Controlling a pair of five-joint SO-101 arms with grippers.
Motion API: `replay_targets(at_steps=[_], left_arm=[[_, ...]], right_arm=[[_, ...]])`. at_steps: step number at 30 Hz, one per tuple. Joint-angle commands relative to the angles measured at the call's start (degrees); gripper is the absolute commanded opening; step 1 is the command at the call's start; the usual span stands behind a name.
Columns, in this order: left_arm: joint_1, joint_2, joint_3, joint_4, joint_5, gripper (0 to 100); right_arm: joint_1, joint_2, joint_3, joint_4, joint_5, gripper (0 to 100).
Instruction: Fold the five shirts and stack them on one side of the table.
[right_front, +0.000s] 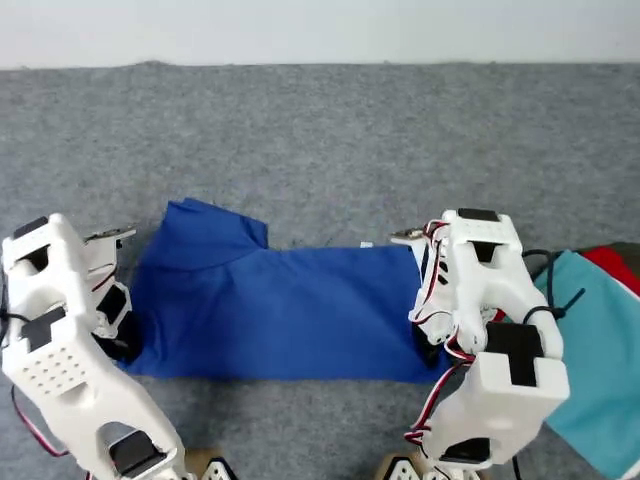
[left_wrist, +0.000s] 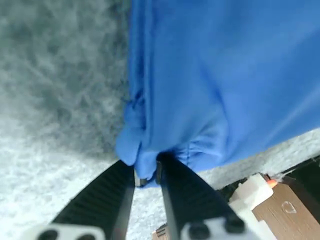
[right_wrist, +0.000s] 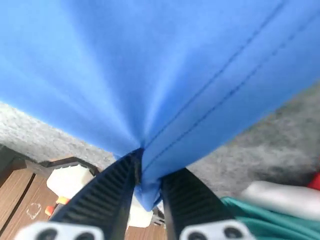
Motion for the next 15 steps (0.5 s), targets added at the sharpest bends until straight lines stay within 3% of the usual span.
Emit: replay_targets(at_steps=[1,7,11,15], left_arm=[[-3.52,0.70,1.89,0.62,-0.97,1],[-4.31,0.44,1.54,0.62,-0.79,5],[-4.22,0.70,-3.38,0.62,-0.88,15],[-4.13,0.70,-9.27,0.88,-1.85,17]], right_arm=[[0.57,-2.59,0.00,-0.31,0.62,1.0],[0.13,-2.68,-0.44,0.40,0.62,4.3],[0.13,-2.15,-3.78,2.86,1.58,21.6],[0.13,-2.07,-8.70,8.31,5.27,33.7]])
